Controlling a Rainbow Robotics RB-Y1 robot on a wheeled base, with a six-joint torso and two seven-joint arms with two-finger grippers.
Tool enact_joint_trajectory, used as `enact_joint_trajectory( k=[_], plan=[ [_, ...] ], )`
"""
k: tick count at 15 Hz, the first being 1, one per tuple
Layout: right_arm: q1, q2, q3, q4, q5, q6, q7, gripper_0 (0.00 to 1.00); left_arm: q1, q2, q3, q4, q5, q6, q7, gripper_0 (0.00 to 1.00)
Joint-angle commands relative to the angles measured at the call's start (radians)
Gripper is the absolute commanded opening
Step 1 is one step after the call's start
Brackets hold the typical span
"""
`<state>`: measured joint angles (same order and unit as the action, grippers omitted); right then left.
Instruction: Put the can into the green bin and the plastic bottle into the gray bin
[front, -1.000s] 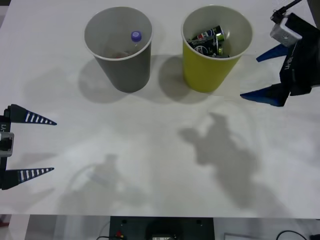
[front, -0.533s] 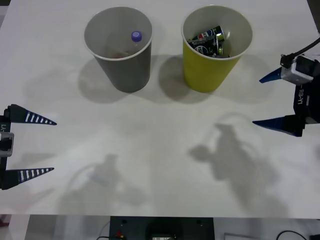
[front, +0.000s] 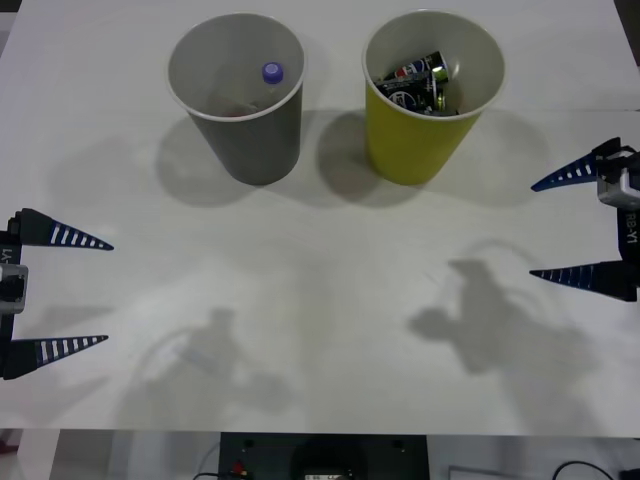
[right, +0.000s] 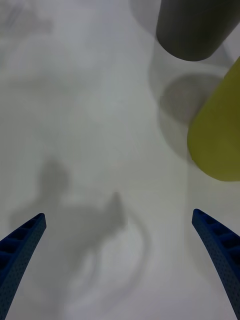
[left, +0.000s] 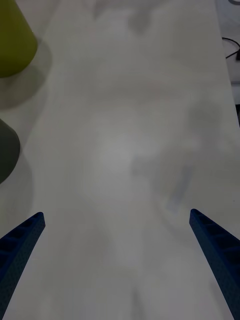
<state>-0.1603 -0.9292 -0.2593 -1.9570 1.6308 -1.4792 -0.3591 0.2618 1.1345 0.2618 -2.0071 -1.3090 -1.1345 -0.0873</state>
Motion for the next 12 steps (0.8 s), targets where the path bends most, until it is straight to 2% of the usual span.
enact_joint_trajectory(
  k=[1, 5, 12],
  plan=[
    [0.039, -0.033, 0.0, 0.004, -0.029, 0.023, 0.02, 1.0, 0.0, 0.0, 0.0, 0.0, 0.0, 0.0, 0.0, 1.0],
    [0.119, -0.082, -0.011, 0.004, -0.088, 0.088, 0.051, 1.0, 0.0, 0.0, 0.0, 0.0, 0.0, 0.0, 0.0, 1.0],
    [0.151, -0.092, -0.038, 0.004, -0.071, 0.086, 0.078, 1.0, 0.0, 0.0, 0.0, 0.0, 0.0, 0.0, 0.0, 1.0]
  ],
)
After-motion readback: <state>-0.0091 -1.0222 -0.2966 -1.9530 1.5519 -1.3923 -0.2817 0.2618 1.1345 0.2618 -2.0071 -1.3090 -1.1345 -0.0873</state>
